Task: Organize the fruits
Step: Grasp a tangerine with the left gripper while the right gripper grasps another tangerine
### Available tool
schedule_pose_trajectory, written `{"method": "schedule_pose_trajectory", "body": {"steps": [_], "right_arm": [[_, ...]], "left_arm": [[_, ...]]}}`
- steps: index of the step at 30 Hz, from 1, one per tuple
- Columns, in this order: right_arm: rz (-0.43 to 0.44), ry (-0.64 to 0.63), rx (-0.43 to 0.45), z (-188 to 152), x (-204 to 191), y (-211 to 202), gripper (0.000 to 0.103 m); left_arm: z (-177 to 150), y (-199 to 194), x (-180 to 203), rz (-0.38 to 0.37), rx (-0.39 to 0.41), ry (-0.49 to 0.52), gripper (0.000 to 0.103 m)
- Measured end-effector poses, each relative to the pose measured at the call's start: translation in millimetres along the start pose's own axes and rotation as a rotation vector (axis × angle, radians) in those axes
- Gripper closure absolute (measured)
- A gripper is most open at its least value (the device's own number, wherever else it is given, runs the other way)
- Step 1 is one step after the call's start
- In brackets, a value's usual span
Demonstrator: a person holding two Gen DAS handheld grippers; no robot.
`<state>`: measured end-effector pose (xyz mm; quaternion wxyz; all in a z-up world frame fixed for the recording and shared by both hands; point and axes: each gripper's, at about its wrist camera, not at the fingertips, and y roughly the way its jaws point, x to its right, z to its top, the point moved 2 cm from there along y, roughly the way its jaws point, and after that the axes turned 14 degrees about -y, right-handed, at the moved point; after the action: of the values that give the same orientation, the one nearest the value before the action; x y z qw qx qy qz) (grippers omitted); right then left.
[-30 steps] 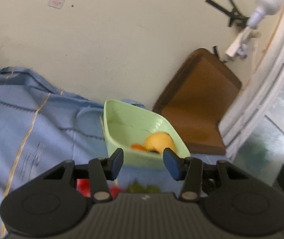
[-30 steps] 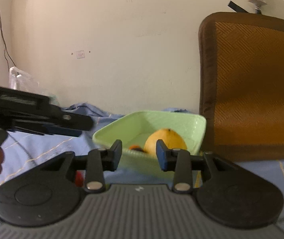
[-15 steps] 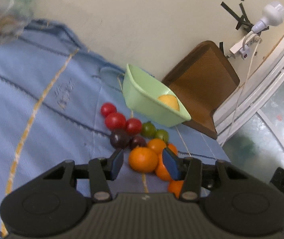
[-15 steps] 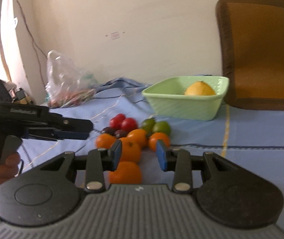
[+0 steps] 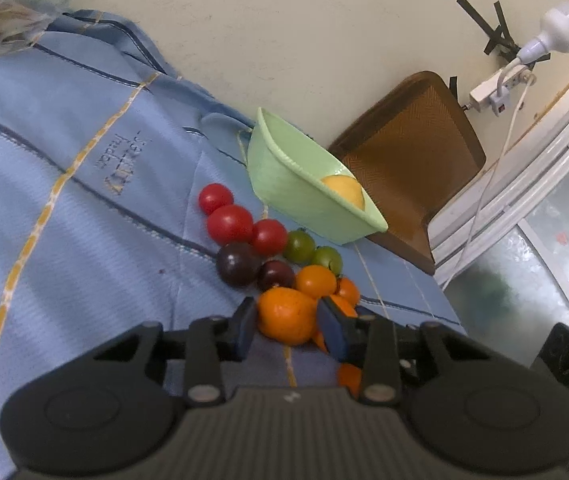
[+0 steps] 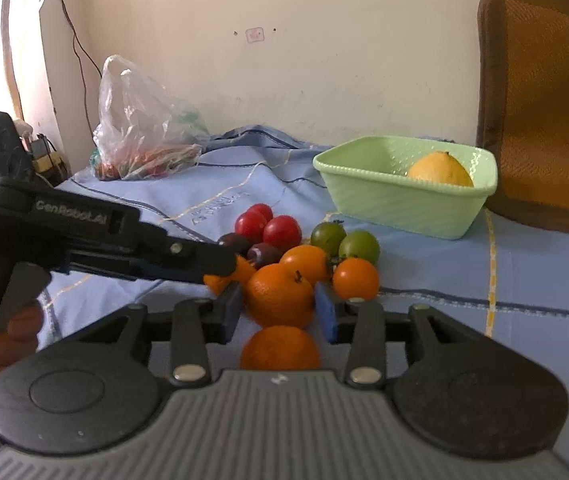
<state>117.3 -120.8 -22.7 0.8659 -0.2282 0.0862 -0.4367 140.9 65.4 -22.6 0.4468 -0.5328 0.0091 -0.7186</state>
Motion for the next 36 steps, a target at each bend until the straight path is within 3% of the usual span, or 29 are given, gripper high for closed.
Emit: {"method": "schedule_pose_trajectory", "body": {"steps": [6, 13, 17, 20, 24, 26, 36], "right_arm": [[0.003, -0.101, 0.035, 3.2, -27.3, -18.3, 0.063], [0.11, -0.201, 0.013, -8.9, -60.8, -42.5, 0.063], [0.079, -0.239, 0.01, -16.1, -72.8, -46.3, 0.063], [0.076, -0.222, 0.005, -13.9, -72.3, -45.2, 0.061], [0.075, -0.234, -0.011, -13.5, -75.4, -42.9, 0.057], [0.079, -0.229, -0.027, -16.6, -76.0, -41.1, 0.051], [0.099, -0.229, -0.029, -18.3, -76.0, -38.9, 0.051]], "left_arm": [[-7.9, -34.6, 0.4, -0.02, 0.029, 0.023, 0.069], [-32.7, -69.1, -8.6, -0.002, 0.006, 0.038, 0.072], [-39.3, -75.8, -10.0, 0.022, 0.021, 0.061, 0.071], [-38.6, -74.7, -12.2, 0.025, 0.021, 0.045, 0.066], [-39.8, -72.3, -9.6, 0.026, 0.014, 0.048, 0.051], [-41.3, -74.2, -7.1, 0.025, 0.015, 0.064, 0.049], [-57.7, -111.5, -14.3, 0.04, 0.052, 0.07, 0.04]]}}
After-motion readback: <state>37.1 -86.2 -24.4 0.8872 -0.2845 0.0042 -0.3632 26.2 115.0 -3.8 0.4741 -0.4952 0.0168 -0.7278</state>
